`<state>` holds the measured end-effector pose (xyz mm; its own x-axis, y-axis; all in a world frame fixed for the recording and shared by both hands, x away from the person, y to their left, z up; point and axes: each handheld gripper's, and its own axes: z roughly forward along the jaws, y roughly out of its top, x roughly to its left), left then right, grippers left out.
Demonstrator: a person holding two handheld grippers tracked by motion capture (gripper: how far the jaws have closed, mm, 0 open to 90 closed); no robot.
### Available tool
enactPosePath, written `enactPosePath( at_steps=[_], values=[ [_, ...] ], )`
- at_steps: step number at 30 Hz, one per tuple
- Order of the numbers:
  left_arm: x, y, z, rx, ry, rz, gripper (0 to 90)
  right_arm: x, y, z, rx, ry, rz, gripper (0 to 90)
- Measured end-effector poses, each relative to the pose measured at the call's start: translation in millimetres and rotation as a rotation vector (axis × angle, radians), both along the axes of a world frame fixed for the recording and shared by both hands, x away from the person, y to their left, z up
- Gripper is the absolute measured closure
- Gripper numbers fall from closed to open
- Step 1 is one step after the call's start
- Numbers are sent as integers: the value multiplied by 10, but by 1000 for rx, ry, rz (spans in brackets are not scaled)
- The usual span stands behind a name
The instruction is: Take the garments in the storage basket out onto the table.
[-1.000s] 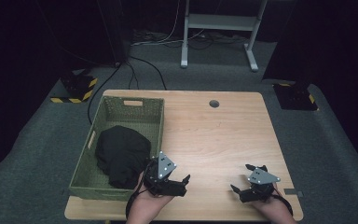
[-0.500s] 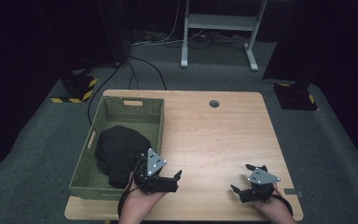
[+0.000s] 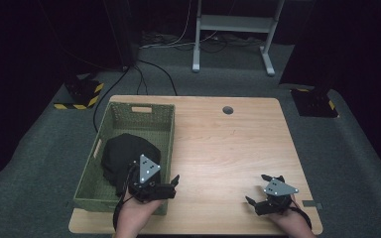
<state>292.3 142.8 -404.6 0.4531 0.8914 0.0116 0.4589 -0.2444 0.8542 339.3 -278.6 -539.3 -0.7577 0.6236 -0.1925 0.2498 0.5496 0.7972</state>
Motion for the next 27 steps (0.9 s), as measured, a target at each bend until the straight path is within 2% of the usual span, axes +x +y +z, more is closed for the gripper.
enactPosePath(
  at_steps=[20, 27],
  values=[
    [-66, 502, 87, -70, -30, 137, 11, -1, 1, -1, -1, -1, 2, 12],
    [-78, 567, 88, -74, -31, 157, 11, -4, 2, -1, -1, -2, 3, 12]
  ],
)
